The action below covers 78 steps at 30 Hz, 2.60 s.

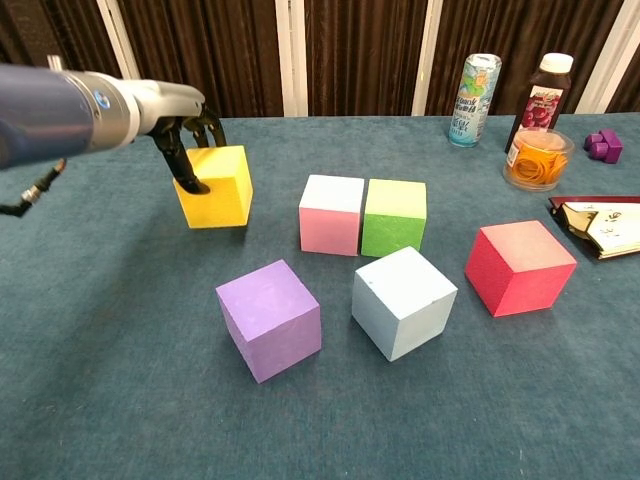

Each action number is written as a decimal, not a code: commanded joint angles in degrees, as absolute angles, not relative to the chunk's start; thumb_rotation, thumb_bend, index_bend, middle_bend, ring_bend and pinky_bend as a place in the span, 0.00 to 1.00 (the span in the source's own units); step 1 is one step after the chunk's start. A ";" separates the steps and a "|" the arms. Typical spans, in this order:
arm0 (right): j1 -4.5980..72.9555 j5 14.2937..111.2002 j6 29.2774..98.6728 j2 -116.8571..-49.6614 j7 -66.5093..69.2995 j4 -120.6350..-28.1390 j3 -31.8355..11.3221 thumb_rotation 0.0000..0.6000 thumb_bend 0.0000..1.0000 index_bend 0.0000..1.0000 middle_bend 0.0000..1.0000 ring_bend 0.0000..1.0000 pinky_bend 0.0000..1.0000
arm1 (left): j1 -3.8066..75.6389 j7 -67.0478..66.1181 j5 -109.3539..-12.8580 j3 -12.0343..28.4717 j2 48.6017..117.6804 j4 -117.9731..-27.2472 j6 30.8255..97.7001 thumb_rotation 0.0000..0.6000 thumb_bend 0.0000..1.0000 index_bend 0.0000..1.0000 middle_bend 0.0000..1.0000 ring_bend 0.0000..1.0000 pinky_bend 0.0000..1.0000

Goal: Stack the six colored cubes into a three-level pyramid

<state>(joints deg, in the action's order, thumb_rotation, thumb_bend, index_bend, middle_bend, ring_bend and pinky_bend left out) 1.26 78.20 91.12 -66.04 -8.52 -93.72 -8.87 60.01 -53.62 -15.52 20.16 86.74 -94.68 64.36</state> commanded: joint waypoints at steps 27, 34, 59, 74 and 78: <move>1.75 76.14 90.13 -67.38 -13.45 -94.82 -9.33 1.00 0.16 0.00 0.03 0.02 0.00 | 63.33 -44.18 -24.97 14.60 88.97 -82.89 51.52 1.00 0.38 0.23 0.23 0.00 0.00; 1.68 75.98 89.75 -67.02 -12.40 -94.62 -9.37 1.00 0.16 0.00 0.03 0.02 0.00 | 64.53 -44.97 -23.23 14.13 90.97 -82.68 54.68 1.00 0.37 0.23 0.22 0.00 0.00; 1.37 76.01 89.61 -66.20 -10.68 -94.96 -9.44 1.00 0.16 0.00 0.03 0.02 0.00 | 66.02 -47.54 -20.20 15.04 94.11 -83.54 60.59 1.00 0.37 0.23 0.23 0.00 0.00; 1.33 75.25 89.13 -65.79 -10.44 -95.27 -9.58 1.00 0.16 0.00 0.03 0.02 0.00 | 66.49 -48.29 -19.63 15.39 95.24 -82.91 60.22 1.00 0.37 0.23 0.23 0.00 0.00; 1.25 75.38 89.40 -65.75 -10.28 -95.22 -9.67 1.00 0.16 0.00 0.03 0.02 0.00 | 66.59 -48.53 -19.50 15.44 95.37 -82.95 60.23 1.00 0.37 0.23 0.23 0.00 0.00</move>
